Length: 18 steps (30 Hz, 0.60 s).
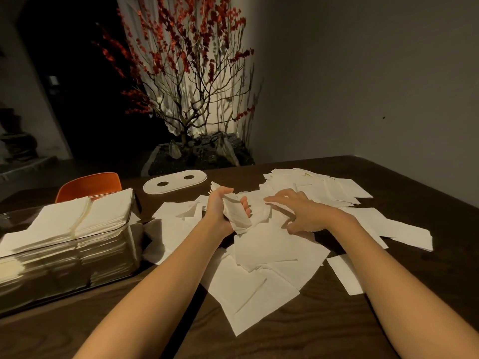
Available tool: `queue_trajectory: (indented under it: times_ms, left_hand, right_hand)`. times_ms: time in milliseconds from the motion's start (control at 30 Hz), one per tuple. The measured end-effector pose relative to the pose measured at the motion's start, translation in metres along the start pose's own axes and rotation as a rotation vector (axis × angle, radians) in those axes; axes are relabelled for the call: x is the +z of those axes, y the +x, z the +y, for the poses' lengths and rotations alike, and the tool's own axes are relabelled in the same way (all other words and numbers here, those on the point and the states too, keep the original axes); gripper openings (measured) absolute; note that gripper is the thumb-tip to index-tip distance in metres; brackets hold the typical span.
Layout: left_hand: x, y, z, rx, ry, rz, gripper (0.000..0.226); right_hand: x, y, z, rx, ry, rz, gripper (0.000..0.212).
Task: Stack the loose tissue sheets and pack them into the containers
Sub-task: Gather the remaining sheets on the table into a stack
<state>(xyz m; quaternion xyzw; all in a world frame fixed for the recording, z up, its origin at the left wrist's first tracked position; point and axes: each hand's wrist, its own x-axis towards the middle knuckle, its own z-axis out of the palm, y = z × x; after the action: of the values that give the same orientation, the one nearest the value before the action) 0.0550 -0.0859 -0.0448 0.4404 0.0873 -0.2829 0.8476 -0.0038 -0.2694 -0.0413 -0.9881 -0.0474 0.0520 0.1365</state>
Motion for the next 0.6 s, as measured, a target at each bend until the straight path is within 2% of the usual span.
queue_trajectory:
  times_ms: [133,300,433,600]
  left_hand:
    - [-0.001,0.001,0.001,0.004,-0.017,0.0,0.019]
    - [-0.002,0.002,0.002,0.022,-0.06,0.006,0.022]
    - [-0.003,0.003,0.002,0.093,-0.157,-0.006,0.036]
    - [-0.003,0.001,0.004,0.161,-0.144,-0.037,0.025]
  right_hand:
    - [0.006,0.007,-0.006,-0.097,-0.069,0.173,0.071]
    - [0.018,0.012,-0.016,-0.172,-0.05,0.296,0.053]
    - [0.02,0.015,-0.019,-0.077,0.191,0.448,0.03]
    - [0.004,0.01,-0.023,0.054,0.515,0.625,0.029]
